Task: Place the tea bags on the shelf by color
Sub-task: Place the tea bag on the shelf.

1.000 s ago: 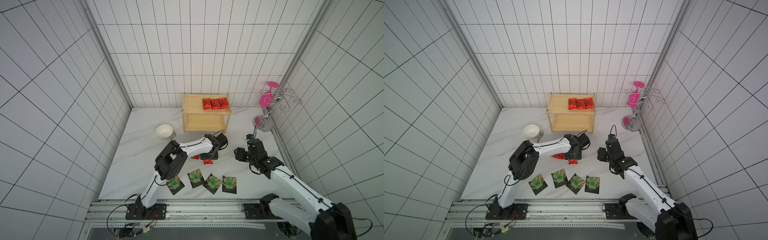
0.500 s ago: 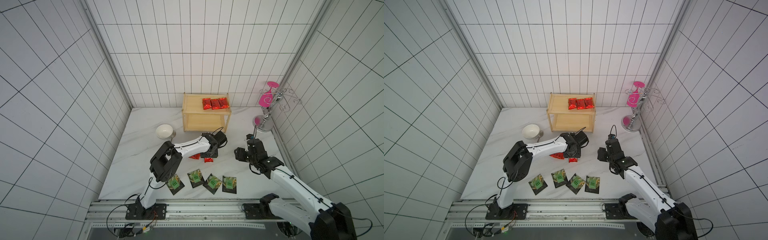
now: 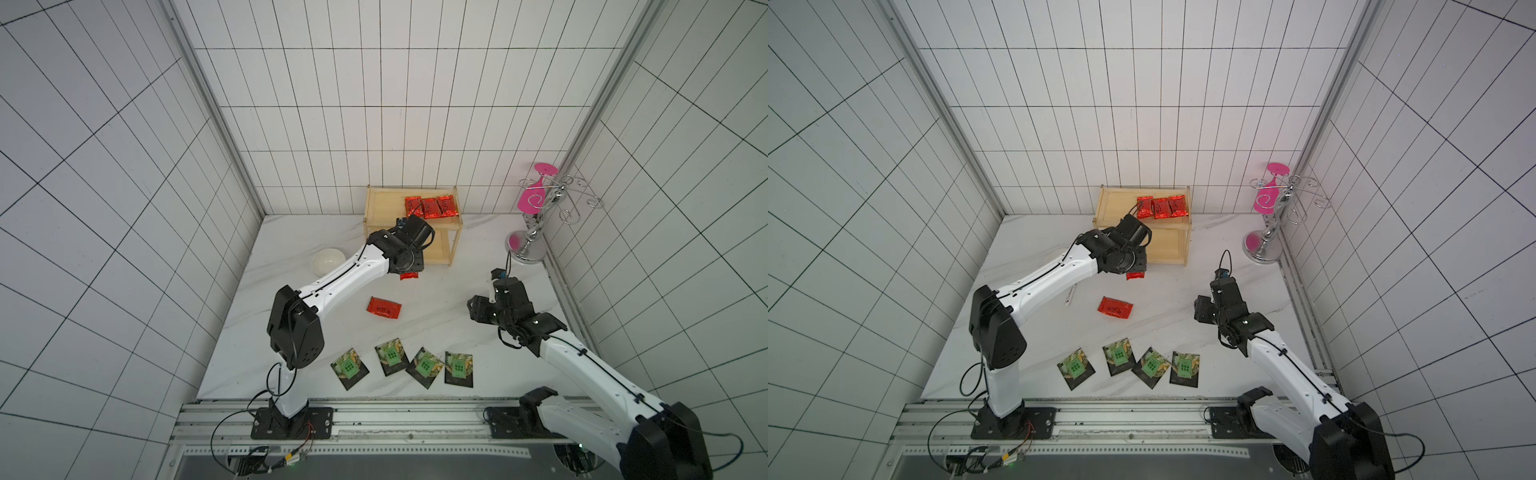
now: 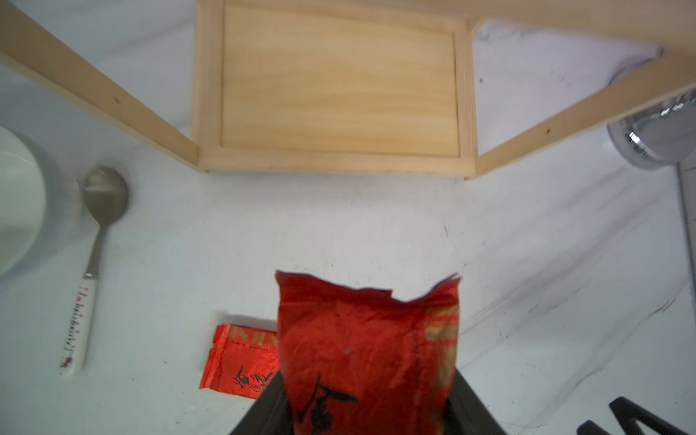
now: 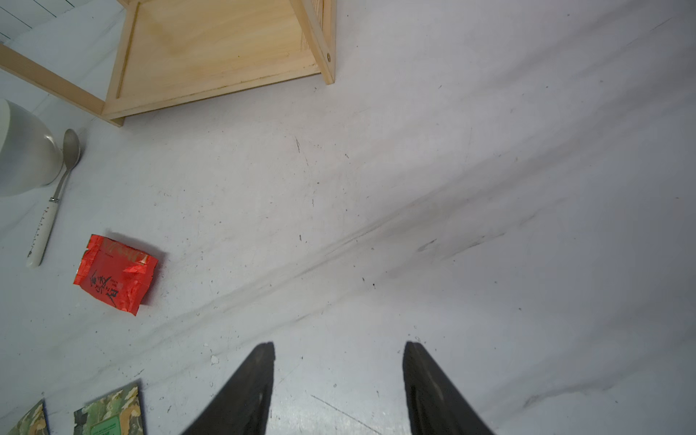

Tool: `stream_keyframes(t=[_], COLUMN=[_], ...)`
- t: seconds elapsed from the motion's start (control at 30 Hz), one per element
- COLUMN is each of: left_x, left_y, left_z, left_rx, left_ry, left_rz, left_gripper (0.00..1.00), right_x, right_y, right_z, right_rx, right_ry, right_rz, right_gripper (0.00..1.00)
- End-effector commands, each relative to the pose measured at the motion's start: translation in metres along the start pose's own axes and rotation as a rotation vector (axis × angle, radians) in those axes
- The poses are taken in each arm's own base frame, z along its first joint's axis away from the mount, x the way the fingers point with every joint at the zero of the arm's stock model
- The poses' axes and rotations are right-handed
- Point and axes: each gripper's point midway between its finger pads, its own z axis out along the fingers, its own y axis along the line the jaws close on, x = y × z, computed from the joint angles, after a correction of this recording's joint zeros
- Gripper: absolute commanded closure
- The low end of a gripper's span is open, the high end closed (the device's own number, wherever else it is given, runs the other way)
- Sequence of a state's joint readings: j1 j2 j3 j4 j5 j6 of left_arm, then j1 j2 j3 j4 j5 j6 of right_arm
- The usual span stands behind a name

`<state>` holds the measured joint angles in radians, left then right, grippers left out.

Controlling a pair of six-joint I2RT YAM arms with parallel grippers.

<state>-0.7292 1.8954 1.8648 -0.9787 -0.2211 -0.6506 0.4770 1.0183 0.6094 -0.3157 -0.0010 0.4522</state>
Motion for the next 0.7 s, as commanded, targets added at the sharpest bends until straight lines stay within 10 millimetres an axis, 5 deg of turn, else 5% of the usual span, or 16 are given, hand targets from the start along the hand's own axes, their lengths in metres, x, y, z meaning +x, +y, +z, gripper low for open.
stream_keyframes(t=[0.0,0.33,0.67], left_x=[-0.051,-0.151,-0.176], left_y=[0.013,0.011,0.018], left_z=[-0.030,-0.038,0.001], left_rx=[0.007,0.080,0.067], left_ry=[-0.160,-0.402,-0.442], left_rz=[0.002,-0.036,-0.037], left_gripper=[0.49,0.48,0.47], right_x=[-0.009,-0.004,-0.001], right_y=[0.006,0.015,0.016], right_z=[-0.007,-0.016,-0.013], right_rx=[-0.028,-0.077,-0.086], right_ry=[-0.010,0.029,0.042], right_rz=[-0.002,0.002,0.012], right_gripper=[0.42,0.42,0.41])
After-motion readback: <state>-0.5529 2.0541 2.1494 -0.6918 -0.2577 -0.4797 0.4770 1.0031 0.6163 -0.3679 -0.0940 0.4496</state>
